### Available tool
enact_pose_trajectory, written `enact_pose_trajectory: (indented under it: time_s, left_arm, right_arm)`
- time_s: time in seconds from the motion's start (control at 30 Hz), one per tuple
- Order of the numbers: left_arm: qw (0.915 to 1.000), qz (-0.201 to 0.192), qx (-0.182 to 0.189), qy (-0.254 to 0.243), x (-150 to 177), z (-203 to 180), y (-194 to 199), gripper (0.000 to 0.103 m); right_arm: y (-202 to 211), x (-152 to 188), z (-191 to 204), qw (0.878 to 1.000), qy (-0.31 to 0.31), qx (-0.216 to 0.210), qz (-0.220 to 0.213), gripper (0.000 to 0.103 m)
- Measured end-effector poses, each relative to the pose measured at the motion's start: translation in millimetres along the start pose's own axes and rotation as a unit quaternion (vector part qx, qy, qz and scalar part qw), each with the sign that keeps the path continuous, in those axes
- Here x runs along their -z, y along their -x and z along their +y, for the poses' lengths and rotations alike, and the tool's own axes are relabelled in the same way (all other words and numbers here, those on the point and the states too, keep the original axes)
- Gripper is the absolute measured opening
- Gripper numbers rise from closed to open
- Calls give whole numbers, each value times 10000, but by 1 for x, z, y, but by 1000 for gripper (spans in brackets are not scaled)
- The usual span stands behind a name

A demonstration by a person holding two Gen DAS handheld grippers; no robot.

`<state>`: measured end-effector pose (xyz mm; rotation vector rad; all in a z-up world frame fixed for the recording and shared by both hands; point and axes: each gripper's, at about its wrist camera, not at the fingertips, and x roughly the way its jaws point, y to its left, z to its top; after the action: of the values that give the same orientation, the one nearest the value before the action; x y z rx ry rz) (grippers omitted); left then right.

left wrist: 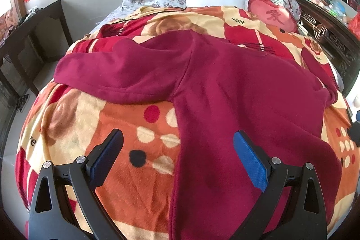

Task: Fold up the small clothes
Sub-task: 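Position both grippers above the dark red sweatshirt spread on the bed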

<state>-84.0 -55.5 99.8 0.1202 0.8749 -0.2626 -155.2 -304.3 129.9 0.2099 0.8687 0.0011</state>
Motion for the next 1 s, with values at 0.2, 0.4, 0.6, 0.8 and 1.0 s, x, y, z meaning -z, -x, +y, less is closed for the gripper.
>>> enact_pose_trajectory:
  time_s: [0.2,0.4,0.6,0.8,1.0]
  left_arm:
    - [10000,66,32,41,-2,-3,-9,99]
    - [9999,104,46,35,-2,-2,-16,99]
    - [9997,189,97,138,-6,1,-23,99]
    - [9997,172,78,129,-8,1,-26,99]
    - [9997,180,11,134,-10,4,-29,99]
  right_arm:
    - [-5,-5,14,9997,92,211,67,102]
    - [-13,-9,17,9992,88,346,152,102]
    - [-24,-12,15,9987,3,472,180,103]
    - [-34,-12,19,9983,81,542,186,103]
    - [-43,-9,21,9983,86,519,234,103]
